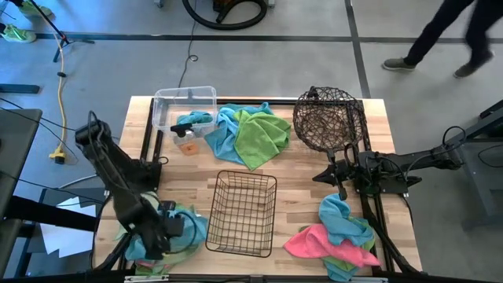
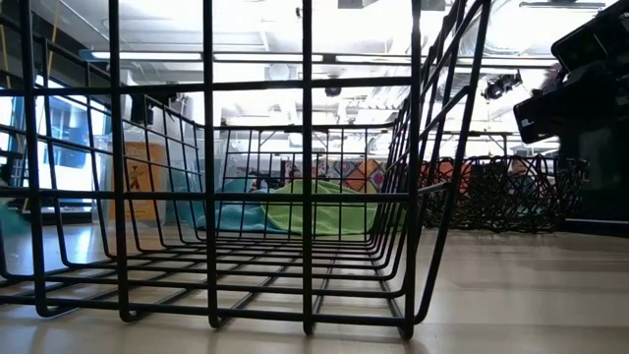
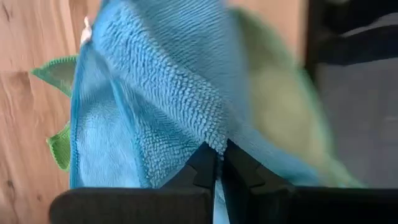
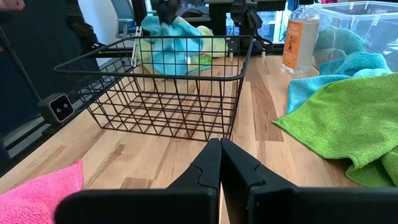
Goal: Sort microfiber towel by color & place in baskets
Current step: Put the blue microfiber towel into the transparent bin
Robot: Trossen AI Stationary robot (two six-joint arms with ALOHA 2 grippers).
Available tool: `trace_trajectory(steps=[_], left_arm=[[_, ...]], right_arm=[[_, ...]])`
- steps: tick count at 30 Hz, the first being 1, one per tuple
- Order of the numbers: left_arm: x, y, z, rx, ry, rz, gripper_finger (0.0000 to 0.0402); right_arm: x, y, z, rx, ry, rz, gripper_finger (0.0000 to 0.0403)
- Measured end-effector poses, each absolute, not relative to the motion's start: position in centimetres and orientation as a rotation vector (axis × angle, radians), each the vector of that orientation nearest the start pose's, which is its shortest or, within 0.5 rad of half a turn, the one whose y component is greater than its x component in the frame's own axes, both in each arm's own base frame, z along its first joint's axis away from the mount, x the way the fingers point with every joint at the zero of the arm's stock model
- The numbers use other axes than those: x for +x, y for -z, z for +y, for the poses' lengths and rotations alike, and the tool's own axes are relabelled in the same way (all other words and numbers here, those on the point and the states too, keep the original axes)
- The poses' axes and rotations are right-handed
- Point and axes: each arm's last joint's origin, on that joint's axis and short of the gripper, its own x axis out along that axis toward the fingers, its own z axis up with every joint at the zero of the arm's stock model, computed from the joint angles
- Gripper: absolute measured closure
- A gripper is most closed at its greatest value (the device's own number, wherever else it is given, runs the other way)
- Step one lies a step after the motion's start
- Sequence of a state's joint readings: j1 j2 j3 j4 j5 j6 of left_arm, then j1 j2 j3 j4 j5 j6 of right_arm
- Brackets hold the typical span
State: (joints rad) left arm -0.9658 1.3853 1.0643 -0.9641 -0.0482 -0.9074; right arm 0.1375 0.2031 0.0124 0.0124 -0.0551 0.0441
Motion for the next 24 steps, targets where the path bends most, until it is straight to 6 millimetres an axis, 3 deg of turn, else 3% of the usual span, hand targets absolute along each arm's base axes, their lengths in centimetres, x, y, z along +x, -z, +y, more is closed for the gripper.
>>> trace_trajectory(steps=[6, 12, 16, 21, 24], left_arm=[[13.6, -31.5, -17.6, -0.255, 0.28, 1.158, 0.0401], [13.1, -37.2, -14.1, -0.404, 0.258, 0.904, 0.0401], [13.9, -38.7, -12.9, -0.41, 0.227, 0.826, 0.0401], [16.3, -39.1, -12.3, -0.245, 0.208, 0.757, 0.0401], [17.8, -39.9, -10.8, -0.174, 0.11, 0.691, 0.0401]], right_arm=[[10.7, -15.2, 1.6, 0.036, -0.188, 0.183, 0.0402], [10.7, -15.2, 1.6, 0.036, -0.188, 0.183, 0.0402], [10.7, -15.2, 1.6, 0.036, -0.188, 0.183, 0.0402], [10.7, -15.2, 1.6, 0.036, -0.188, 0.183, 0.0402], [10.7, -15.2, 1.6, 0.036, -0.188, 0.183, 0.0402]])
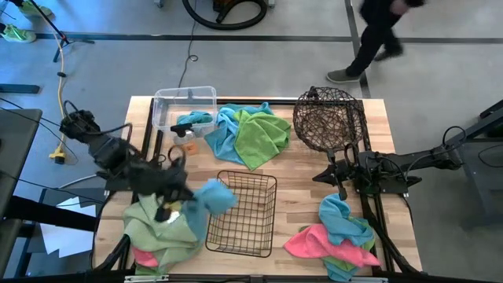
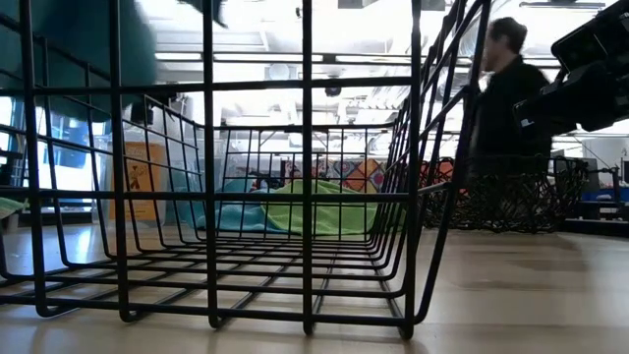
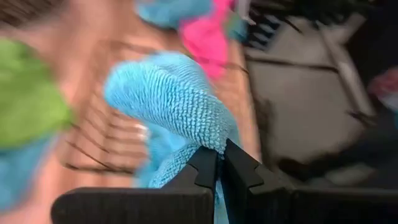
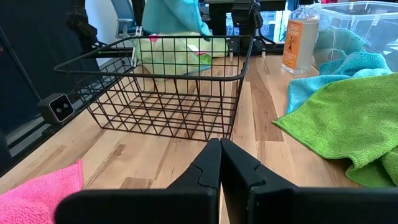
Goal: Sort microfiber towel by color & place in baskets
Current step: Put the blue microfiber towel into the transparent bin
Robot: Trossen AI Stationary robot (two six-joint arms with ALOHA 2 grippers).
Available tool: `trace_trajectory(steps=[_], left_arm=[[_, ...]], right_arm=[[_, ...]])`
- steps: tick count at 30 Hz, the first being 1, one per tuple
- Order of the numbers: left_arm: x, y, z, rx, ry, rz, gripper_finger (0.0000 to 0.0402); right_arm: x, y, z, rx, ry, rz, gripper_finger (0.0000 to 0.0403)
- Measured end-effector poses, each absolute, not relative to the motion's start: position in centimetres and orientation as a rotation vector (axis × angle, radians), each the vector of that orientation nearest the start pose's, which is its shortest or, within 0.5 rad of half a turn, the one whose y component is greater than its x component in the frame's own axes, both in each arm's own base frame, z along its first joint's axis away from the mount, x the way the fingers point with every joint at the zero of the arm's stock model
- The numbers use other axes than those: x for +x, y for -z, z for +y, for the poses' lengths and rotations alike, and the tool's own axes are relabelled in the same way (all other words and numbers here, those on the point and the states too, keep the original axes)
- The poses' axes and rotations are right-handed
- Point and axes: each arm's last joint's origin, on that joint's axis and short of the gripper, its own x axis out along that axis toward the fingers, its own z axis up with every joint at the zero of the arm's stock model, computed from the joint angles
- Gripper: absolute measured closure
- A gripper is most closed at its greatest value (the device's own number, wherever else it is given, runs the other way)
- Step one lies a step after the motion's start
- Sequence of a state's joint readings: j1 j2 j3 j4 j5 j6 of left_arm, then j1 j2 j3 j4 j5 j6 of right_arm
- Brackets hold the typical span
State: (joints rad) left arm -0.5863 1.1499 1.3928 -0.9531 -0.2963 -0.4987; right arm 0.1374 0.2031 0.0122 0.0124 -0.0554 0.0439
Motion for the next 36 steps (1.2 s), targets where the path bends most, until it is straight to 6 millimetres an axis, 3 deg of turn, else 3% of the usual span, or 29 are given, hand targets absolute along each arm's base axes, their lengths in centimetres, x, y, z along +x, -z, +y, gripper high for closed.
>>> trace_trajectory(steps=[5, 11, 22, 28, 36], left_arm=[[18.8, -42.1, -7.0, -0.028, -0.067, 0.586, 0.0401], [18.2, -44.4, -1.3, 0.183, -0.468, 0.525, 0.0401], [15.3, -45.2, 9.2, 0.177, -0.933, 0.617, 0.0401], [14.4, -42.6, 12.6, 0.019, -1.027, 0.648, 0.0401], [14.6, -35.9, 14.1, -0.156, -1.157, 0.771, 0.0401]], right_arm=[[10.7, -15.2, 1.6, 0.036, -0.188, 0.183, 0.0402], [10.7, -15.2, 1.6, 0.036, -0.188, 0.183, 0.0402], [10.7, -15.2, 1.6, 0.036, -0.188, 0.183, 0.0402], [10.7, -15.2, 1.6, 0.036, -0.188, 0.183, 0.0402], [10.7, -15.2, 1.6, 0.036, -0.188, 0.184, 0.0402]])
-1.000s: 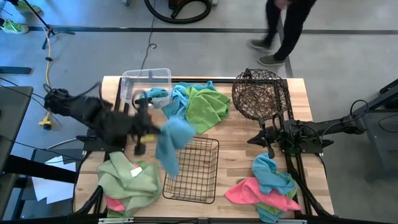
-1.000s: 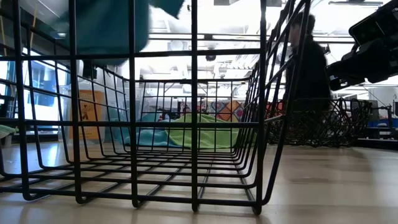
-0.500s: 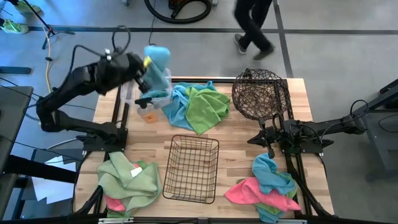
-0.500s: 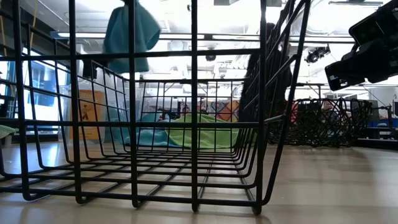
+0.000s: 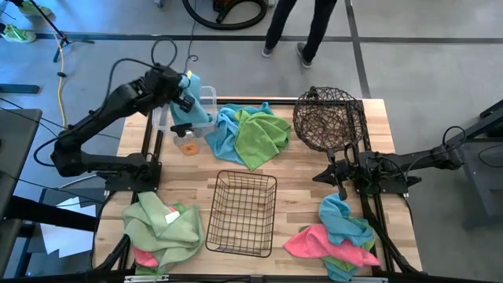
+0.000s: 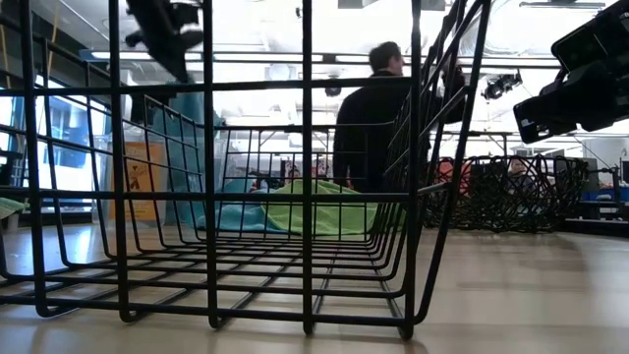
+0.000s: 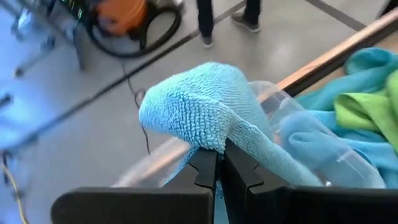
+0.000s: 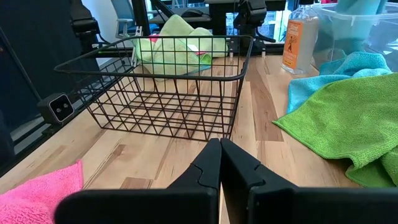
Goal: Sort microfiber towel by color & place in baskets
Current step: Put the blue microfiber towel into the transparent bin
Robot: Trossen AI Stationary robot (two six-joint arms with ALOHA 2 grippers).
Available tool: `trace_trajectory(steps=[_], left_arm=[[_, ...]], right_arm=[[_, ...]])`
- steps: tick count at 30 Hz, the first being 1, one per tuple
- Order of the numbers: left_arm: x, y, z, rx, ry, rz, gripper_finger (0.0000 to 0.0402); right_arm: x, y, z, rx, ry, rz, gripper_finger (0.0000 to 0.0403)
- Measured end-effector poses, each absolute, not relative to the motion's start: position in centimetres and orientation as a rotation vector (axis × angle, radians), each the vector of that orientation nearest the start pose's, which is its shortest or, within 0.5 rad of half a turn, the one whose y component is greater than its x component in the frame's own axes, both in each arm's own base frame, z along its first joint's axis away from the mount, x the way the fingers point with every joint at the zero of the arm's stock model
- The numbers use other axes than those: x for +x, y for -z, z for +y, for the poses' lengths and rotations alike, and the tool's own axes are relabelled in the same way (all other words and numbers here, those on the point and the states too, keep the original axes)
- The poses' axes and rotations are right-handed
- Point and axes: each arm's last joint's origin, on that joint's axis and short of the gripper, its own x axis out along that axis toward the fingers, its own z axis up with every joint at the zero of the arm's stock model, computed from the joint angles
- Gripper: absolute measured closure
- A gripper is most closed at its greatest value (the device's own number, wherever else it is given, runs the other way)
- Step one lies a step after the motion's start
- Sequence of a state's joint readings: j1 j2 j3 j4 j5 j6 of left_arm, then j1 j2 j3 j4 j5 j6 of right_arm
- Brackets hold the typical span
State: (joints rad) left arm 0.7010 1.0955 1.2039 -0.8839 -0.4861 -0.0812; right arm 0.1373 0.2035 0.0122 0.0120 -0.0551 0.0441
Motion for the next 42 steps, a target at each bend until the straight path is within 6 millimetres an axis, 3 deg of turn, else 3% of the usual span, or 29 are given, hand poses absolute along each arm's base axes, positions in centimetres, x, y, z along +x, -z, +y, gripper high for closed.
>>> trace_trajectory(steps=[4, 12, 18, 29, 42], left_arm=[[14.8, -34.5, 14.3, -0.283, -1.22, 0.71, 0.0401], [15.4, -33.9, 15.3, -0.552, -1.278, 0.629, 0.0401], [16.2, -33.4, 18.1, -0.72, -1.251, 0.788, 0.0401], [16.9, -29.0, 22.7, -1.026, -1.195, 0.983, 0.0401], [17.0, -24.4, 23.7, -1.133, -1.196, 1.191, 0.0401]], right_arm=[[10.7, -15.2, 1.6, 0.036, -0.188, 0.183, 0.0402], [10.7, -15.2, 1.6, 0.036, -0.188, 0.184, 0.0402], [10.7, -15.2, 1.6, 0.036, -0.188, 0.183, 0.0402], [10.7, -15.2, 1.6, 0.036, -0.188, 0.183, 0.0402], [10.7, -15.2, 1.6, 0.036, -0.188, 0.184, 0.0402]])
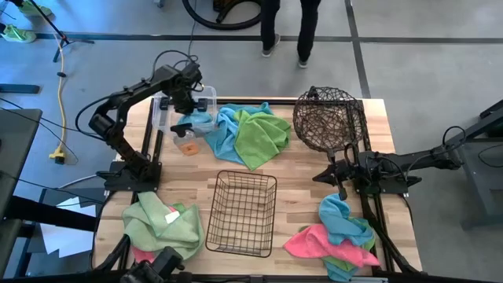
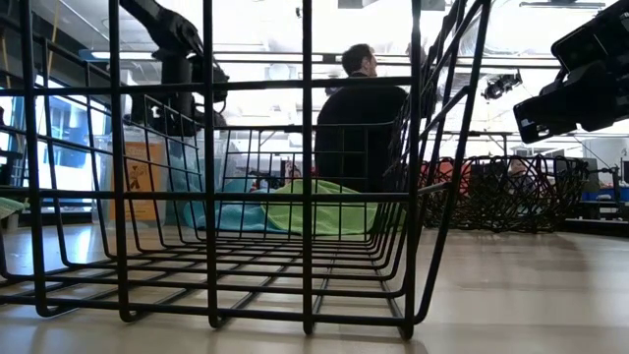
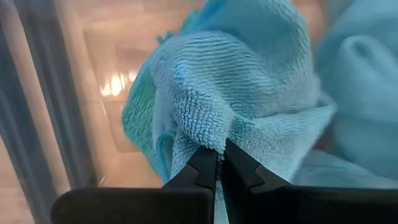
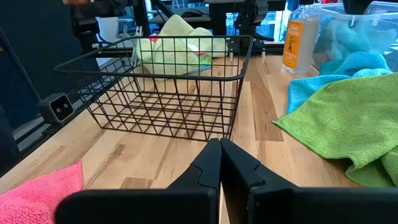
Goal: Sort microfiber towel by color & place in baskets
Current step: Put the blue microfiber towel into the transparent bin
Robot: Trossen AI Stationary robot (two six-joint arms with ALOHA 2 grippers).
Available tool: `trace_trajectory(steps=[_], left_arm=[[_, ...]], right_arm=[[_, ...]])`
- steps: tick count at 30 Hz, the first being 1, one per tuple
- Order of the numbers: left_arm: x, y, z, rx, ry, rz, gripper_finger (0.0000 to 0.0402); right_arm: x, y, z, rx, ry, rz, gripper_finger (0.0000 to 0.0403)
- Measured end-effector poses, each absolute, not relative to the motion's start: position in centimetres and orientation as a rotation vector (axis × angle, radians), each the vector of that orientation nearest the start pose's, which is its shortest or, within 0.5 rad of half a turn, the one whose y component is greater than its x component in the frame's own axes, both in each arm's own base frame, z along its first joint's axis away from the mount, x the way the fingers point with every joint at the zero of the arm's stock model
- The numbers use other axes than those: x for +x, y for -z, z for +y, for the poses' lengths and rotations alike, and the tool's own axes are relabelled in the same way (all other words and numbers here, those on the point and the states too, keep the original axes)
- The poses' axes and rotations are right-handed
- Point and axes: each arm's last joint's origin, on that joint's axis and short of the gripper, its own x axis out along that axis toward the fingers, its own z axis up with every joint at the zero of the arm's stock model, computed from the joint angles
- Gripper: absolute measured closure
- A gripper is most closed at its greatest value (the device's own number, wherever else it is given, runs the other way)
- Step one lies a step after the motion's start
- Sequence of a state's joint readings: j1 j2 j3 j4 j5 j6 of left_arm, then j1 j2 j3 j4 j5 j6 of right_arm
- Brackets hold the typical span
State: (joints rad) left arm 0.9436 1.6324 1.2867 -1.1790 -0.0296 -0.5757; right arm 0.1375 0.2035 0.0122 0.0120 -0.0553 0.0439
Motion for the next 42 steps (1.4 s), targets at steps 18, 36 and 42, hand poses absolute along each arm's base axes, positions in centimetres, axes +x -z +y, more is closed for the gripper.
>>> trace_trajectory(steps=[18, 36, 42], left_arm=[[16.9, -22.8, 23.4, -1.162, -1.242, 1.177, 0.0343], [16.2, -29.0, 24.5, -1.056, -1.209, 0.939, 0.0191], [16.9, -33.9, 25.2, -0.968, -1.181, 0.778, 0.0184]], right_arm=[[10.7, -15.2, 1.6, 0.036, -0.188, 0.183, 0.0402], [10.7, -15.2, 1.6, 0.036, -0.188, 0.183, 0.0402], [10.7, -15.2, 1.6, 0.036, -0.188, 0.183, 0.0402]])
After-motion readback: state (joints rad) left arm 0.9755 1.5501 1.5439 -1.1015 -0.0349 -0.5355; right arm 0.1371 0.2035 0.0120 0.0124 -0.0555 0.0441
